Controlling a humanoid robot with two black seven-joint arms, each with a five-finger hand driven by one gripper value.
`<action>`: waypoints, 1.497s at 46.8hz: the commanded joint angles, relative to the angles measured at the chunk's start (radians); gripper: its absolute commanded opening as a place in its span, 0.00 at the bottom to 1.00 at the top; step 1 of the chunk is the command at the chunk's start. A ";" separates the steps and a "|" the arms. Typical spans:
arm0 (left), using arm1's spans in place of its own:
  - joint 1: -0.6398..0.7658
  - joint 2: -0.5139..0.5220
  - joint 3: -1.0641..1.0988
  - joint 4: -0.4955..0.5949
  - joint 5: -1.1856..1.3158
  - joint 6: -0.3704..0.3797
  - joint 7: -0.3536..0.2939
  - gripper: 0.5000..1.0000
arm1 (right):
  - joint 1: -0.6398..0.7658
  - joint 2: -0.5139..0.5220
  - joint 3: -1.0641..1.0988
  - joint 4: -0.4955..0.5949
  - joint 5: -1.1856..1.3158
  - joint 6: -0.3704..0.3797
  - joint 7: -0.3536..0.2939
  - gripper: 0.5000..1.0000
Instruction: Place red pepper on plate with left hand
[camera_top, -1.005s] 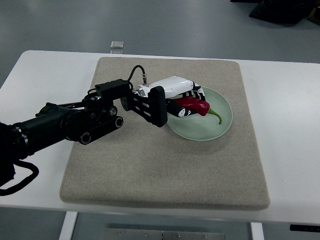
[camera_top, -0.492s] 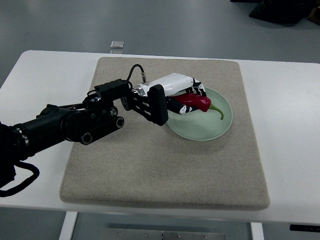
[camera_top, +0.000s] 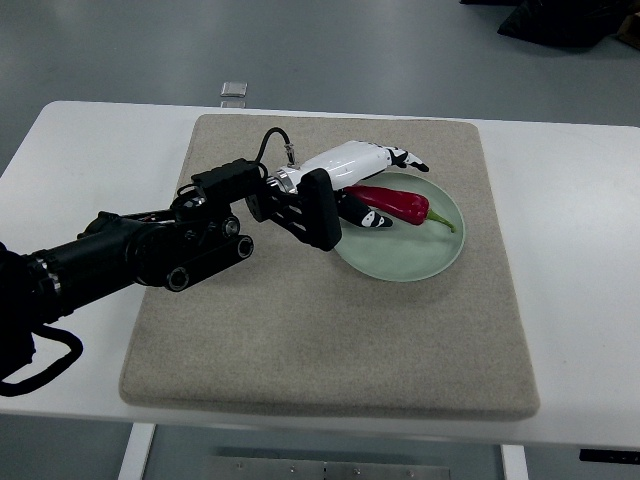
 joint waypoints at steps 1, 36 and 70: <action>0.012 0.000 -0.006 0.000 -0.041 0.001 0.000 0.86 | 0.000 0.000 0.000 0.000 0.000 0.000 0.000 0.86; 0.064 0.046 -0.184 0.061 -0.747 0.143 -0.005 0.99 | 0.000 0.000 0.000 0.000 0.000 0.000 0.000 0.86; 0.228 0.078 -0.658 0.069 -1.196 0.089 -0.003 1.00 | 0.000 0.000 0.000 0.000 0.000 -0.001 0.000 0.86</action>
